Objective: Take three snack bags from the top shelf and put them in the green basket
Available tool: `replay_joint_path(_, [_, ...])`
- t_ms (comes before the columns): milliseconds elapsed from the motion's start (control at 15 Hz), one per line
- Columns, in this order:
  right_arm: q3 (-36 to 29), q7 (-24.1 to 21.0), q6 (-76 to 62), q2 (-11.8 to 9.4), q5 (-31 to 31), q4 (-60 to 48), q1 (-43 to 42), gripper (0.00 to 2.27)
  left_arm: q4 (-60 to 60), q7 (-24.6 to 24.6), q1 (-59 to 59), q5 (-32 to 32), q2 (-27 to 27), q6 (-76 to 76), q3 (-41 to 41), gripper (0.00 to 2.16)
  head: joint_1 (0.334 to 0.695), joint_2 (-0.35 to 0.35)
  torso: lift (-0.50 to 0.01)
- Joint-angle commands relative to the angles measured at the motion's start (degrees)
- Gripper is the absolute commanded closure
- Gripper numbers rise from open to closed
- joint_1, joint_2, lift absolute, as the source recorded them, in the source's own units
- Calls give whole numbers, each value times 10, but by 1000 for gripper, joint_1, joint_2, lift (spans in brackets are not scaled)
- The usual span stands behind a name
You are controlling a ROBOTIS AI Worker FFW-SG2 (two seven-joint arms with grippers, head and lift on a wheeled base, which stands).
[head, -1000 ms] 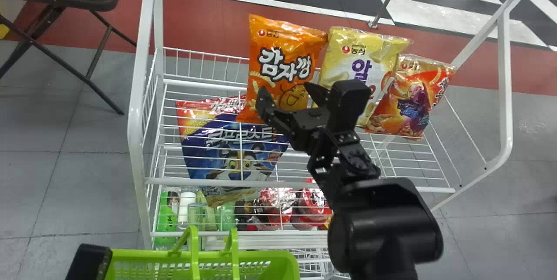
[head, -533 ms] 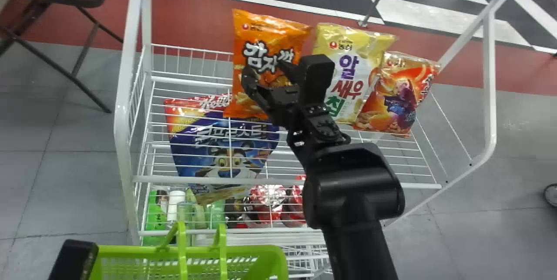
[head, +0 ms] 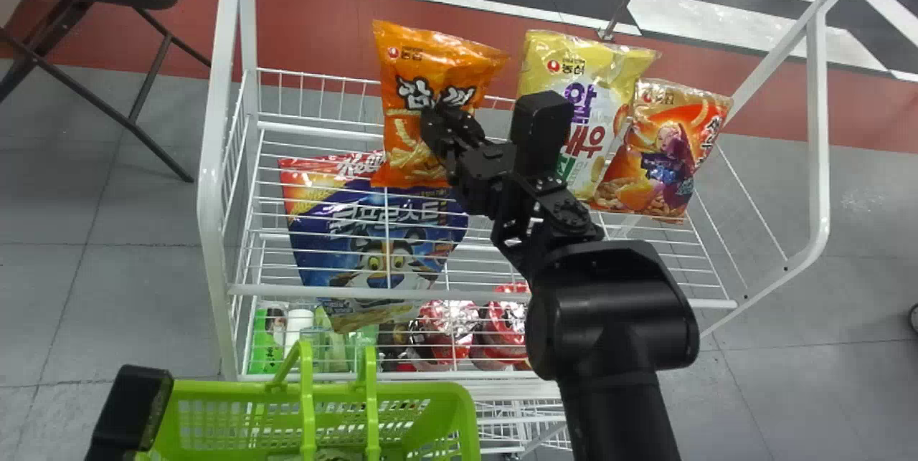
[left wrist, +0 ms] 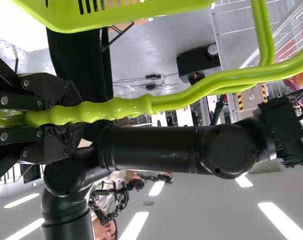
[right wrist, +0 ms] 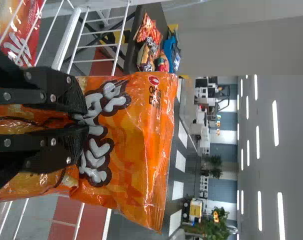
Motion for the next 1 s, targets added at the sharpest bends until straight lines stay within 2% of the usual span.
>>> replay_joint_path(0, [-6,14,32,-1,-8,-68,33,2243,3,4,-8,1,0,1,1,1605,695,-327,-28])
replay_joint_path(267, [-26,73,162,0,-31,-218,100,2243,10,4,-15,1,-1,1,-1,1605,695,-334,-28])
replay_joint_path(467, [-54,122,320,-1,-48,-349,163,2243,15,6,-16,1,-4,1,-1,1605,695,-347,-28])
replay_joint_path(800, [-109,158,570,0,-47,-521,274,2243,11,9,-15,3,-5,1,-3,1605,695,-350,-28])
replay_joint_path(933, [-132,211,679,5,-50,-545,296,2243,11,12,-15,3,-7,1,-4,1609,695,-350,-28])
